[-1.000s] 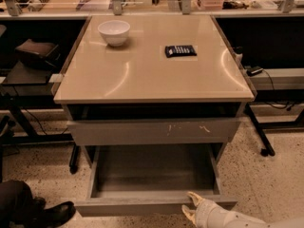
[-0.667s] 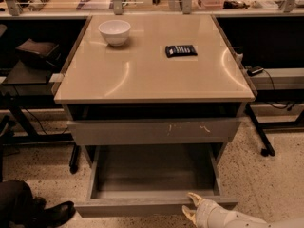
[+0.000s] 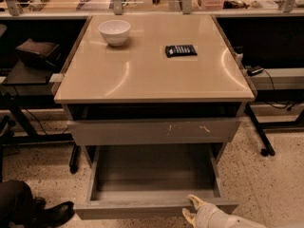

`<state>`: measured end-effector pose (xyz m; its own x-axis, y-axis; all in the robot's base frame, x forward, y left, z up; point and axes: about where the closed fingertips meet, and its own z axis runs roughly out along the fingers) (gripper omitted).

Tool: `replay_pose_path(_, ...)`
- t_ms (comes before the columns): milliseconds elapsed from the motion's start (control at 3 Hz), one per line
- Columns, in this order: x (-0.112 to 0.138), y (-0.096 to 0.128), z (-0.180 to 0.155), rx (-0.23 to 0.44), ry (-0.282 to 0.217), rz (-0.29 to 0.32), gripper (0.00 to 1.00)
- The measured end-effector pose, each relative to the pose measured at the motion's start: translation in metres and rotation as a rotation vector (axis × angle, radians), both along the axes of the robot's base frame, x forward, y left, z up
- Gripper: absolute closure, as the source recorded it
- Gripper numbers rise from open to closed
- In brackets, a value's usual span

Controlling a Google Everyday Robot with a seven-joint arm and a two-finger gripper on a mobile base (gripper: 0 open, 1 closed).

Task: Open middle drawer

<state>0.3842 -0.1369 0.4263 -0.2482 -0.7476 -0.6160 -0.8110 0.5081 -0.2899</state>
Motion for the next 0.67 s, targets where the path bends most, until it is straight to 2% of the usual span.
replay_pose_path(667, 0.0000, 0.0000, 0.0000, 0.000, 0.000, 0.000, 0.34)
